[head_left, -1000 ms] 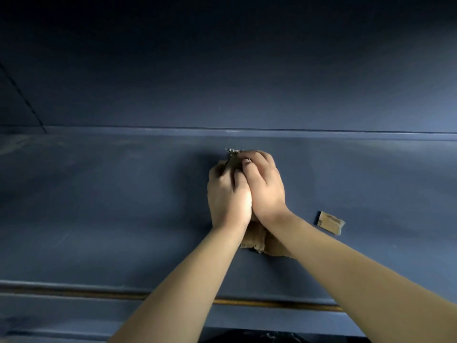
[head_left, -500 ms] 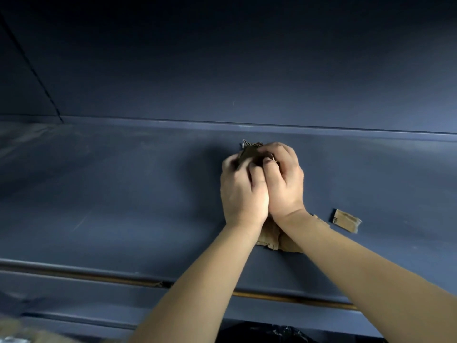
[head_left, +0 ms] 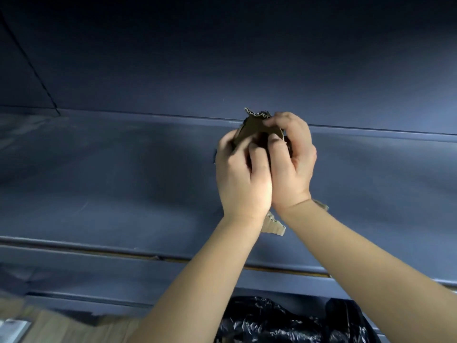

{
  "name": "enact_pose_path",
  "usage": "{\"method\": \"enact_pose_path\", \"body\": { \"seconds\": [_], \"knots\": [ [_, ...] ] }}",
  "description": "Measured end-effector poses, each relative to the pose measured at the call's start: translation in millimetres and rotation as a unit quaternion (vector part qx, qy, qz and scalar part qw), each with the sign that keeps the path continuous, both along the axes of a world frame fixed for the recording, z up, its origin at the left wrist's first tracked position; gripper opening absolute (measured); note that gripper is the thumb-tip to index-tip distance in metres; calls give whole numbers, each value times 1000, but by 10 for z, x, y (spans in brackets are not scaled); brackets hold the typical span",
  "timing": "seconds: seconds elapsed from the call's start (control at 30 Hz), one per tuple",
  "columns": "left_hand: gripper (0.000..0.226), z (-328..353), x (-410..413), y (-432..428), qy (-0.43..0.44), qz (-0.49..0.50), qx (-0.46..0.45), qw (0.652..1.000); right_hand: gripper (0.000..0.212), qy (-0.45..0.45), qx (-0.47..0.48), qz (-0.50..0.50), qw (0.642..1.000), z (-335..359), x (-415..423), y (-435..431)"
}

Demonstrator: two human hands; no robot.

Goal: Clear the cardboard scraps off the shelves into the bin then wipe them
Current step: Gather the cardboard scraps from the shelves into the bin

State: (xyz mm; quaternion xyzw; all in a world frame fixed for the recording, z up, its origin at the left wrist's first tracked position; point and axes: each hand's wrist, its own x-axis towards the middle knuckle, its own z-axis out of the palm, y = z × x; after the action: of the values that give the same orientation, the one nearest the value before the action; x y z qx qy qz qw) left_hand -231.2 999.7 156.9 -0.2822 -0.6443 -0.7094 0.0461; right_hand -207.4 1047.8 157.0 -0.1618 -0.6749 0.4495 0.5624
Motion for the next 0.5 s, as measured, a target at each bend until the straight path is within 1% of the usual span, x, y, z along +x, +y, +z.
{"method": "enact_pose_path", "body": {
  "seconds": [0.07,0.17,0.37,0.5],
  "knots": [
    [60,-72,109,-101,-4,5,5,1000,23,-5,-7,5,1000,-88,114,-107],
    [59,-180,290,-275,-12,9,-8,1000,23,-18,-18,5,1000,-198,296,-290],
    [50,-305,756,-704,-50,4,-4,999,24,-25,-15,5,1000,-296,790,-721],
    [43,-529,1095,-1003,-66,13,-14,998,25,-57,-2,1,998,-474,1135,-1010]
  ]
}}
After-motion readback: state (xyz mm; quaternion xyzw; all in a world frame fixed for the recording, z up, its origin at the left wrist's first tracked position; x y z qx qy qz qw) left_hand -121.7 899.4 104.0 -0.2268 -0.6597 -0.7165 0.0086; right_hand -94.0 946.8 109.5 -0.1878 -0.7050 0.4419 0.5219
